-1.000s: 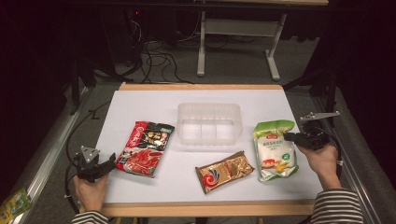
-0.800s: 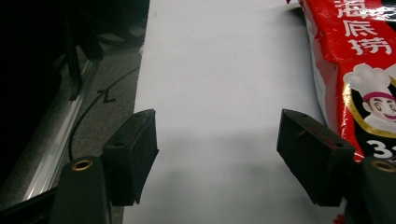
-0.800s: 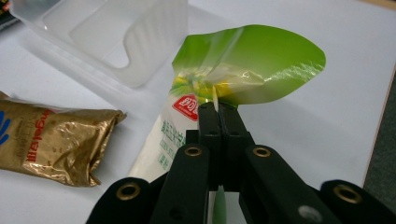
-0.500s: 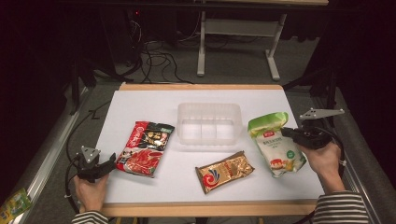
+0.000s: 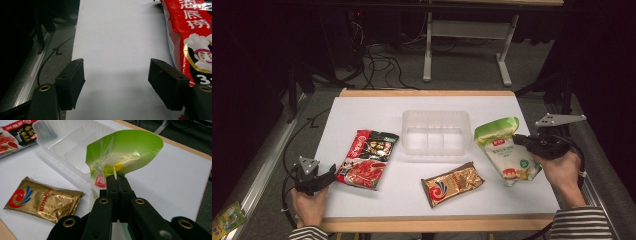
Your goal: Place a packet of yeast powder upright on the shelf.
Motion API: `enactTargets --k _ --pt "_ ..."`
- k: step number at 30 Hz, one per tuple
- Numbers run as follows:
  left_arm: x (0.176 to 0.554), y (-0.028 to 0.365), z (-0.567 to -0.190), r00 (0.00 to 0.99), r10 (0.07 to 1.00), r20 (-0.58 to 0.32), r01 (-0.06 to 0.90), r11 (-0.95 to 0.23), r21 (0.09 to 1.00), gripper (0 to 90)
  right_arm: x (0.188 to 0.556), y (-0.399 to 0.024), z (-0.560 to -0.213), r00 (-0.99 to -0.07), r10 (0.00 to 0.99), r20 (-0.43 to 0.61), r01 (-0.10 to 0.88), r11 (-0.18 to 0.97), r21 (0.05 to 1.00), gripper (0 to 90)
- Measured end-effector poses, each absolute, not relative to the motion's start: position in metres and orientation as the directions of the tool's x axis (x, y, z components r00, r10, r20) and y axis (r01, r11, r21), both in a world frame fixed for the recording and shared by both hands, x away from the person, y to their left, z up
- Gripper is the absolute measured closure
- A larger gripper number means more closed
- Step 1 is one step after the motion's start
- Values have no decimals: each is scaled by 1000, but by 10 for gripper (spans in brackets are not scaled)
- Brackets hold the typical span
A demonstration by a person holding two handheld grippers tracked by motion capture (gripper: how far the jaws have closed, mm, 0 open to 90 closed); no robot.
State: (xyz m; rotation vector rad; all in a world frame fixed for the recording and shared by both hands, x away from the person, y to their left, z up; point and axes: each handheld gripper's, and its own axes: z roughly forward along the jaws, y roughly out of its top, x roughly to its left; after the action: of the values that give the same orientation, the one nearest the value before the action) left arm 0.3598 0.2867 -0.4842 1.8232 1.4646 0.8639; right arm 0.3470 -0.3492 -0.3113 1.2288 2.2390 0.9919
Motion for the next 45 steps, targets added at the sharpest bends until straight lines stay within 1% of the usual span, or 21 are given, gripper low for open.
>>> enactTargets --k 4,6,7,14,17,20,24,32,41,45 --pt "360 287 -484 162 982 96 562 -172 809 295 346 -344 -306 -549 836 7 555 358 751 900" --pt "359 289 -484 158 984 77 559 -154 815 295 345 -341 -300 -558 830 -6 528 360 769 900" --pt "360 289 -484 159 985 73 560 -151 815 295 344 -339 -298 -555 832 7 529 347 774 900" --pt "360 289 -484 165 983 84 565 -164 809 295 346 -330 -287 -563 826 7 510 341 790 900" --pt "360 289 -484 167 983 82 567 -164 807 295 347 -324 -281 -572 820 -6 480 341 808 900" --pt "360 288 -484 167 983 81 565 -162 809 295 350 -320 -277 -574 818 -12 479 348 806 900" --pt "360 289 -484 167 982 82 568 -164 807 295 357 -309 -269 -588 808 -39 467 379 799 900" --pt "360 288 -484 170 982 83 564 -165 809 295 373 -298 -261 -598 801 -11 477 367 799 900" --pt "360 288 -484 174 981 85 563 -170 809 289 393 -282 -255 -602 799 -6 479 367 798 900" --pt "360 288 -484 175 981 87 565 -173 807 287 404 -276 -254 -598 801 12 497 359 790 900"
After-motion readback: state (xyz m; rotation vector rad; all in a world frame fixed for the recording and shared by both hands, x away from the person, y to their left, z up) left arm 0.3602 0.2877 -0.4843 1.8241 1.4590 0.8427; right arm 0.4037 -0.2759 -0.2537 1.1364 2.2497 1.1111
